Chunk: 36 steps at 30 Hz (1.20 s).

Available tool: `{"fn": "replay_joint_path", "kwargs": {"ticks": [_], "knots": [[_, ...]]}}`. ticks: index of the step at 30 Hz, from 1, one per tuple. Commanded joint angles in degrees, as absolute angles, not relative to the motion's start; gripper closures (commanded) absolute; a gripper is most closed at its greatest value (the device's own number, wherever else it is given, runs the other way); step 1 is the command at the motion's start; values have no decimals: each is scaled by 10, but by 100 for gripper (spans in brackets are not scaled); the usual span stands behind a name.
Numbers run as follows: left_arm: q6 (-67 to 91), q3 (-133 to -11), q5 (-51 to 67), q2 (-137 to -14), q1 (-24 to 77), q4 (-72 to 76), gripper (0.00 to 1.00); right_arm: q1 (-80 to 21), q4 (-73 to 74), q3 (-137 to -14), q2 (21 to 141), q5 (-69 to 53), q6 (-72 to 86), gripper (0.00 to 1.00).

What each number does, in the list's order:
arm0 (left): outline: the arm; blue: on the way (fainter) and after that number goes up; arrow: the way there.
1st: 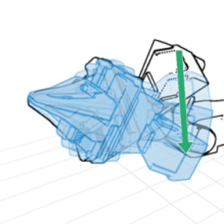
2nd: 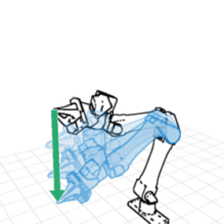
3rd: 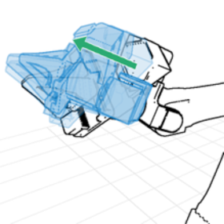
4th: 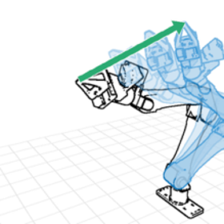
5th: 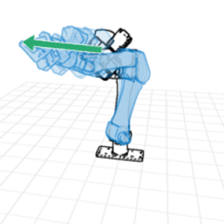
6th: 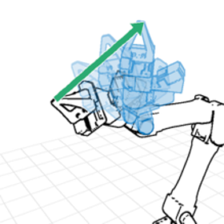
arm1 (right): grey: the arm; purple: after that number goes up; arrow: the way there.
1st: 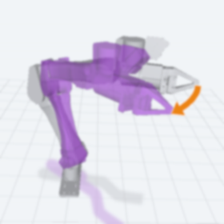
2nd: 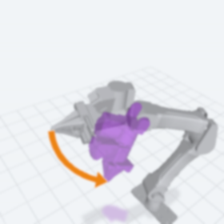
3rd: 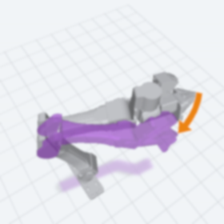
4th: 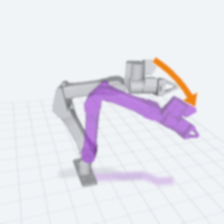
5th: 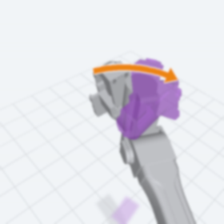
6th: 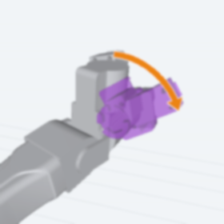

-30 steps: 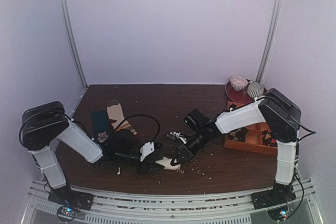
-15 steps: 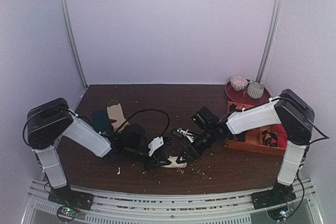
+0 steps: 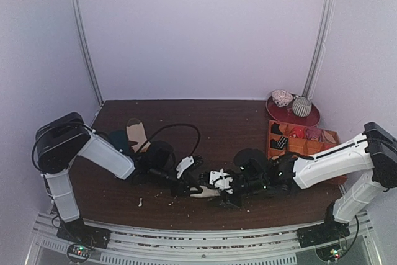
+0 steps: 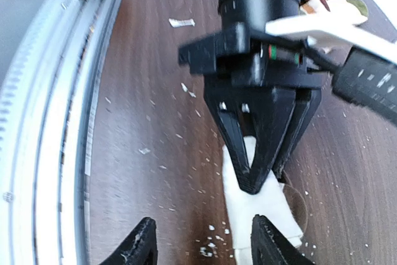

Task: Roll the socks
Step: Roll a pair of socks at the center of the board.

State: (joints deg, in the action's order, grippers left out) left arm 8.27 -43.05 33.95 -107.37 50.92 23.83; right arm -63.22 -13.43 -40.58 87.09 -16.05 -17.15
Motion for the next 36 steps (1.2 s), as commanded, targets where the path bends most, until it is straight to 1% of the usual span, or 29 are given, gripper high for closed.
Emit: {"fn": "replay_joint_path", "kwargs": {"ticks": [1,9,15,21,24,29,34,36], "knots": [[93,-404,310,-1123,505,65,98,-645,-130,-418,911,-69,-247,47],[84,-408,315,-1125,505,65,98,-646,-147,-420,948,1,-246,51],[72,-410,331,-1124,505,67,97,-646,-128,-441,1005,10,-229,55],[62,-404,336,-1121,505,67,98,-646,-111,-446,1049,67,-200,56],[61,-403,334,-1121,505,67,98,-646,-116,-437,1031,75,-196,53],[62,-402,332,-1121,505,69,98,-646,-119,-414,959,62,-206,49],[63,-399,332,-1124,505,74,98,-644,-146,-384,876,31,-241,41],[64,-400,333,-1125,505,77,98,-641,-148,-386,874,17,-256,39]]}}
